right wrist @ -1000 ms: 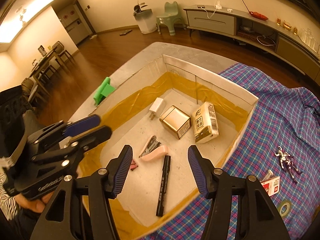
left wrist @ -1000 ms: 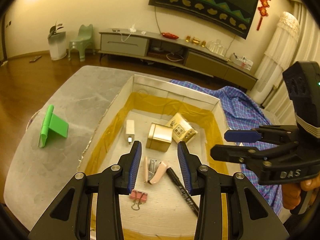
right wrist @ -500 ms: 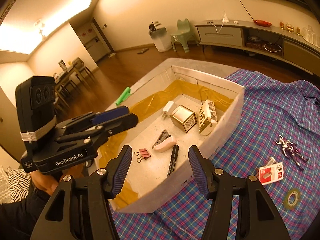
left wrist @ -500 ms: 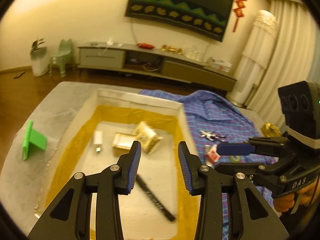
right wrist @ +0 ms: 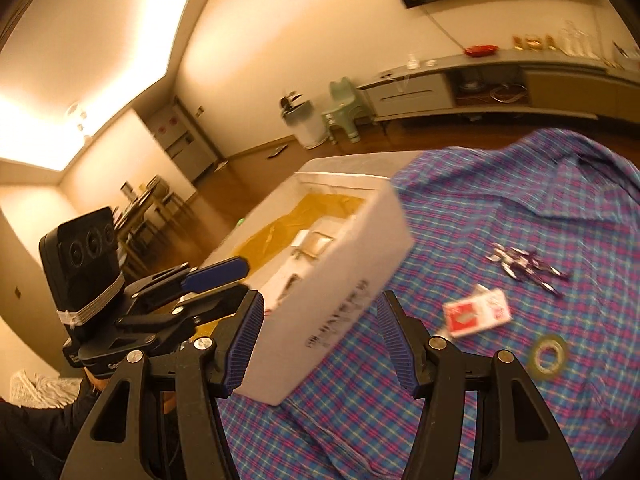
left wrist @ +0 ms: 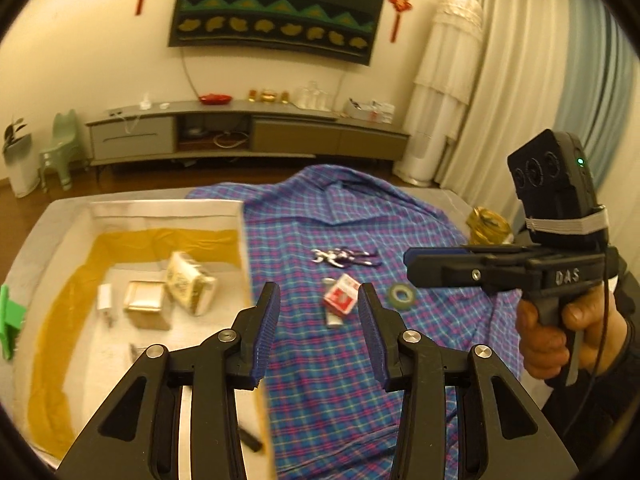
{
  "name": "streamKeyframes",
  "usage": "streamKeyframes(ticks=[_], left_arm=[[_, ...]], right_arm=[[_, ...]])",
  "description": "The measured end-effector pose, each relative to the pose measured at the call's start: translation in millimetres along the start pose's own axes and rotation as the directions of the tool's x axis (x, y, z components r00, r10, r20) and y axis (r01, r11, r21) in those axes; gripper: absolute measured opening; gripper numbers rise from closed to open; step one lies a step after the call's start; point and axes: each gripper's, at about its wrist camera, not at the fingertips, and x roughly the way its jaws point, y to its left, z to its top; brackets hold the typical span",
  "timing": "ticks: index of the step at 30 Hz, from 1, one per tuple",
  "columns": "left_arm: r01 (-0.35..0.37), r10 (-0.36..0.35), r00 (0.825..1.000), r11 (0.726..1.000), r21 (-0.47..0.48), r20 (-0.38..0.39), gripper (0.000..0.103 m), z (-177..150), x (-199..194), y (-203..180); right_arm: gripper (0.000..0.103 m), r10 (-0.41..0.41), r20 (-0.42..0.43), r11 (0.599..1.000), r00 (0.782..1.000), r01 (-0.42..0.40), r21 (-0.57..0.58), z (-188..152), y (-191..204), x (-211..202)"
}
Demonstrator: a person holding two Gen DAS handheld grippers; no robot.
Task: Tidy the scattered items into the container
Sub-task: 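Move left tool to the red staple box while right tool approaches the tape roll, then grasp the red staple box with left tool while right tool grasps the tape roll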
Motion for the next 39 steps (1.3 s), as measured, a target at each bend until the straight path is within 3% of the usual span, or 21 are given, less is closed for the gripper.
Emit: streamKeyframes(ticks=[7,11,16,19,25,33,36,39], left_arm=[[0.034,-0.031,0.997,0.999,0.042,-0.074,0.046,-4,40,-33],[0.043,-0.036,0.992,0.997,0.065,-0.117,0.049,-7,65,-49],[0.049,-0.032,0.985,0.994,0.094,-0.168,0.052,-12,97,-63],[0.039,-0.015,0.980,0.992,0.119,-0.200,0.053,-15,117,-68],[-0.017,0.056,0.973,0.985,0.171,-0.224,0.054,-17,155,-69],[-0.111,0.145,0.959,0.983,0.147,-0.243,0.057,-26,201,-66],[-0.147,0.174,0.954,0.981,0.125,-0.244,0.057,-25,212,-60],[-0.165,0.175,0.954,0.984,0.062,-0.245,0.057,-23,219,-50]], right_arm=[[0.060,-0.062,0.051,0.996,0.997,0.059,0.065,-10,-49,-25],[0.061,-0.164,0.053,0.984,0.985,0.160,0.080,-21,-80,-28],[0.063,-0.327,-0.029,0.940,0.945,0.328,0.089,-37,-122,-8],[0.068,-0.383,-0.079,0.919,0.920,0.388,0.064,-40,-136,5],[0.075,-0.460,-0.150,0.888,0.875,0.451,-0.093,-43,-141,34],[0.075,-0.513,-0.177,0.853,0.840,0.477,-0.211,-50,-143,57],[0.072,-0.539,-0.169,0.835,0.825,0.497,-0.236,-53,-143,60],[0.056,-0.550,-0.164,0.829,0.819,0.513,-0.224,-50,-145,56]])
